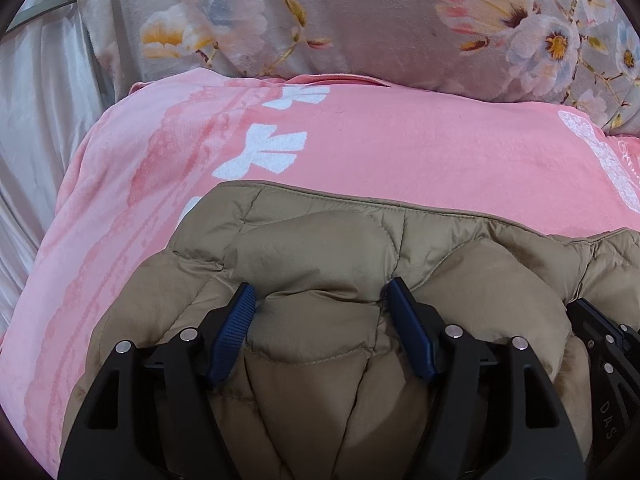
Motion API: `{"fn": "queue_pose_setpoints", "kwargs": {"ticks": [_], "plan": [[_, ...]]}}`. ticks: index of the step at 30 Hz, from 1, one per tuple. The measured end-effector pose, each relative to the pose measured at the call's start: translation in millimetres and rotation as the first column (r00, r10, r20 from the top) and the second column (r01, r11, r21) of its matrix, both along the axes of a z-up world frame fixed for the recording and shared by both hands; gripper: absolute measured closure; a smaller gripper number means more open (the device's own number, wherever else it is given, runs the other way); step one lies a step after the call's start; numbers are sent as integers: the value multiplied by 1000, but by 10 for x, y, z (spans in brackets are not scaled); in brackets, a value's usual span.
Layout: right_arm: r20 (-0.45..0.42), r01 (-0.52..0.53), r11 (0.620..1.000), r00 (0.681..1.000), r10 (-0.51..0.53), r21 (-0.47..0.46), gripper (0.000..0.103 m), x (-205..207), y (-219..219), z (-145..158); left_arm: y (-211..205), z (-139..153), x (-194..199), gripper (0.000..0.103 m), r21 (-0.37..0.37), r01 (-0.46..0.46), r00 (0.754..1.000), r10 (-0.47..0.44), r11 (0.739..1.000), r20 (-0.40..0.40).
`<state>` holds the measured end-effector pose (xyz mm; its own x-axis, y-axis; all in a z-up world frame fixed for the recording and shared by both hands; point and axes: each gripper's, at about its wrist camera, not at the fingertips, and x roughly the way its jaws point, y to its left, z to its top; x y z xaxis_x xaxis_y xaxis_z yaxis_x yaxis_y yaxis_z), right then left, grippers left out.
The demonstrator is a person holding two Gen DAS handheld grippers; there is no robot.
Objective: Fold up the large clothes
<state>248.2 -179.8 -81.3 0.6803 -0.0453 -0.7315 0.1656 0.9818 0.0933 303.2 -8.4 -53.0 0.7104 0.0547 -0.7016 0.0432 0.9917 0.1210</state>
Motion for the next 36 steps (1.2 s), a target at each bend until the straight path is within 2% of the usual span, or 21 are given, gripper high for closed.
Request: {"fn": "queue_pose_setpoints", "kwargs": {"ticks": [7, 8, 10, 12, 14, 16, 18, 20, 23, 26, 28, 30, 31, 33, 36], "plan": [[-14, 2, 1000, 1000, -2, -22, 103, 35, 27, -19, 19, -10, 4, 36, -24, 7, 1000, -7, 1000, -5], [-16, 1, 1000, 1000, -2, -24, 103, 35, 31, -21, 53, -1, 5, 36, -49, 15, 1000, -16, 999, -11], [-18, 0, 1000, 1000, -1, -27, 103, 39, 34, -21, 210, 75, -49, 35, -154, 38, 999, -42, 987, -23], [-19, 0, 1000, 1000, -1, -27, 103, 39, 36, -20, 442, 210, -220, 35, -271, 33, 998, -44, 962, -35], [-17, -1, 1000, 1000, 0, -18, 103, 36, 30, -18, 636, 362, -450, 35, -318, 20, 999, -30, 948, -25], [-16, 1, 1000, 1000, -1, -3, 103, 29, 17, -2, 825, 498, -704, 25, -312, 4, 1000, -7, 950, -6], [-6, 22, 1000, 1000, -22, -9, 103, -56, 34, 80, 1076, 576, -996, 20, -286, -17, 1000, 18, 958, -2], [37, 32, 998, 999, -34, 49, 92, -270, 66, 219, 1275, 563, -1177, 18, -266, -51, 999, 51, 963, -7], [83, -8, 997, 997, 1, 78, 92, -596, 238, 342, 1563, 420, -1386, 18, -254, -120, 992, 106, 960, -68], [71, -34, 999, 997, 33, 16, 92, -806, 445, 336, 1759, 183, -1497, 18, -340, -171, 981, 125, 925, -151], [49, -46, 999, 998, 47, -14, 92, -839, 510, 283, 1811, 38, -1533, 18, -433, -179, 975, 102, 884, -196], [32, -51, 998, 998, 52, -21, 92, -833, 518, 232, 1777, -59, -1488, 18, -533, -173, 973, 60, 829, -222], [27, -53, 998, 998, 54, -16, 92, -819, 512, 208, 1748, -72, -1469, 18, -551, -165, 974, 47, 818, -223], [22, -55, 998, 998, 56, -4, 92, -808, 481, 157, 1602, -74, -1345, 18, -570, -122, 979, 5, 813, -204], [34, -66, 998, 997, 67, -13, 93, -812, 482, 77, 1470, -136, -1157, 18, -580, -127, 979, 6, 805, -206]]}}
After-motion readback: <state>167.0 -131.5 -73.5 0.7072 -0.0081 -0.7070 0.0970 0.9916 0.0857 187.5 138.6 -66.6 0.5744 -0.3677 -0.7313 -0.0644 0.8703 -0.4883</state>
